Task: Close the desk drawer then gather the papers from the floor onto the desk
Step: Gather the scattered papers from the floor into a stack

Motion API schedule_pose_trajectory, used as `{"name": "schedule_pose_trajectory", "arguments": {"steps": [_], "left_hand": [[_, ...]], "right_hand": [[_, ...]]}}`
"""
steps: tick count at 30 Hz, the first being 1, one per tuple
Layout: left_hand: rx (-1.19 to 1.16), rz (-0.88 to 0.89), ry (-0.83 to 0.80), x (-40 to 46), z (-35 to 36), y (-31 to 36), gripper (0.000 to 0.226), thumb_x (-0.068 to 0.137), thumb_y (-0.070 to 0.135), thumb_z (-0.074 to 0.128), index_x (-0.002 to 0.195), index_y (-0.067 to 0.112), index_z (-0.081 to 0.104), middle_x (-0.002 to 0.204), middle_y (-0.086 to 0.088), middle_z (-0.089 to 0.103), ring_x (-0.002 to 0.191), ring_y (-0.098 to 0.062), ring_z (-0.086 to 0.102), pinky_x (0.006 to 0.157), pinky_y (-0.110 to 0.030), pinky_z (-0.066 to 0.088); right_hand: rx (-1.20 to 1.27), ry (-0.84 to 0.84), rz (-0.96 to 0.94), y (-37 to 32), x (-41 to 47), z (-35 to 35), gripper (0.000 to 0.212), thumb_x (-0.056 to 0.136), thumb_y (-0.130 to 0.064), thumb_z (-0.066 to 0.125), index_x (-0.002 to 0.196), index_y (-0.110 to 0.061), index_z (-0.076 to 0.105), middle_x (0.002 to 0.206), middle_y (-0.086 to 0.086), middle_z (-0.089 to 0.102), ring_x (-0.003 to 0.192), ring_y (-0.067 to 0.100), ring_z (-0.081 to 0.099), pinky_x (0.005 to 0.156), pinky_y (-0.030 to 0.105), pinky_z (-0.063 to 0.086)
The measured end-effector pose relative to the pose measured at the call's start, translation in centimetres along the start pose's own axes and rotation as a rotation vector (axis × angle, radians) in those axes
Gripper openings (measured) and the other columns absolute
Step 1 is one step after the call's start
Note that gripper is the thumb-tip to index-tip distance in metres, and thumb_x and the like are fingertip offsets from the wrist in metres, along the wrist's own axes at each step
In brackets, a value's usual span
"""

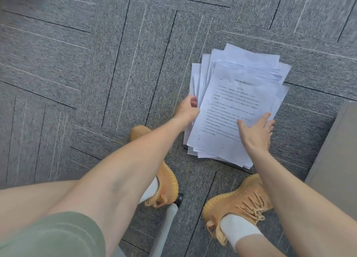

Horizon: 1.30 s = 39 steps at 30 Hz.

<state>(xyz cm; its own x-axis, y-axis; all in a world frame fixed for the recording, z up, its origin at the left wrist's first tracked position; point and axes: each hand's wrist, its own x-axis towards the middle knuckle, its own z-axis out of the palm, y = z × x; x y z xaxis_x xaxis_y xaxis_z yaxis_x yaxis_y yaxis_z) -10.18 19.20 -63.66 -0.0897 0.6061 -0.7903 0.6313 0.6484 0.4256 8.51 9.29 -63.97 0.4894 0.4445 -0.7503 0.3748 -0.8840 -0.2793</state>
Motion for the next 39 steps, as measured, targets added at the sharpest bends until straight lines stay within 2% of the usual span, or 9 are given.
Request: {"name": "schedule_pose_trajectory", "arguments": {"steps": [7,13,19,24,27,30,33,36,39], "left_hand": [[0.144,-0.078,0.217,-0.8,1.8,0.5,0.063,0.084,0.011,0.054,0.144,0.01,0.035,0.144,-0.014,0.033,0.128,-0.029,0.042,0.098,-0.036,0.042],[0.049,-0.126,0.079,-1.3,2.2,0.6,0.051,0.082,0.015,0.053,0.133,0.016,0.044,0.134,-0.01,0.048,0.116,-0.029,0.053,0.095,-0.039,0.048],[0.208,-0.135,0.216,-0.9,1.8,0.3,0.06,0.083,0.022,0.058,0.139,0.01,0.037,0.141,-0.014,0.033,0.129,-0.03,0.033,0.1,-0.04,0.041],[0.085,-0.173,0.164,-1.0,1.4,0.5,0.058,0.082,0.022,0.058,0.135,0.012,0.038,0.141,-0.012,0.035,0.119,-0.031,0.046,0.091,-0.038,0.046],[-0.033,-0.173,0.078,-1.3,1.3,0.7,0.051,0.086,0.017,0.056,0.134,0.012,0.038,0.134,-0.009,0.047,0.1,-0.024,0.047,0.078,-0.032,0.039],[-0.008,-0.157,0.079,-1.6,1.7,0.6,0.049,0.088,0.016,0.056,0.134,0.011,0.039,0.13,-0.011,0.052,0.097,-0.024,0.047,0.078,-0.031,0.039],[0.134,-0.146,0.173,-1.8,2.1,0.6,0.047,0.083,0.015,0.056,0.128,0.01,0.044,0.133,-0.014,0.041,0.109,-0.027,0.044,0.083,-0.034,0.041],[0.178,-0.197,0.194,-1.8,2.5,0.5,0.056,0.078,0.016,0.06,0.13,0.012,0.04,0.137,-0.014,0.034,0.122,-0.031,0.039,0.09,-0.038,0.045],[0.045,-0.271,0.171,-2.1,2.6,1.2,0.056,0.08,0.018,0.063,0.13,0.012,0.037,0.136,-0.014,0.033,0.101,-0.028,0.049,0.073,-0.033,0.041]], "right_hand": [[0.28,0.22,0.181,-1.2,0.0,-1.0,0.074,0.092,-0.028,0.057,0.155,-0.007,0.025,0.155,0.019,0.033,0.136,0.038,0.042,0.106,0.044,0.037],[0.235,0.163,0.177,-1.0,-0.4,-0.4,0.058,0.085,-0.029,0.057,0.136,-0.005,0.045,0.144,0.015,0.041,0.124,0.039,0.051,0.099,0.05,0.047],[0.167,0.085,0.083,-1.9,-0.7,0.5,0.072,0.09,-0.033,0.055,0.153,-0.011,0.028,0.158,0.012,0.026,0.14,0.035,0.037,0.107,0.049,0.041],[0.078,-0.011,0.094,-1.4,-0.9,0.9,0.086,0.095,-0.033,0.053,0.159,-0.007,0.003,0.168,0.018,-0.005,0.154,0.038,0.009,0.122,0.051,0.02],[0.026,-0.039,0.035,-1.1,-1.2,0.8,0.088,0.095,-0.031,0.053,0.159,-0.005,0.0,0.167,0.02,-0.003,0.155,0.036,0.006,0.124,0.048,0.015],[0.027,-0.009,0.039,-1.0,-1.2,0.6,0.085,0.092,-0.034,0.056,0.159,-0.007,0.011,0.167,0.017,0.011,0.152,0.035,0.02,0.118,0.05,0.028],[0.111,0.101,0.074,-1.0,-1.2,0.0,0.072,0.087,-0.034,0.057,0.15,-0.007,0.033,0.153,0.017,0.041,0.136,0.037,0.044,0.109,0.049,0.039],[0.156,0.153,0.118,-1.1,-0.9,-0.5,0.07,0.086,-0.036,0.059,0.147,-0.01,0.038,0.141,0.018,0.048,0.125,0.041,0.051,0.103,0.051,0.045],[0.16,0.16,0.135,-1.1,-0.7,-0.7,0.073,0.084,-0.039,0.06,0.148,-0.013,0.038,0.14,0.017,0.048,0.126,0.039,0.05,0.104,0.052,0.044]]}}
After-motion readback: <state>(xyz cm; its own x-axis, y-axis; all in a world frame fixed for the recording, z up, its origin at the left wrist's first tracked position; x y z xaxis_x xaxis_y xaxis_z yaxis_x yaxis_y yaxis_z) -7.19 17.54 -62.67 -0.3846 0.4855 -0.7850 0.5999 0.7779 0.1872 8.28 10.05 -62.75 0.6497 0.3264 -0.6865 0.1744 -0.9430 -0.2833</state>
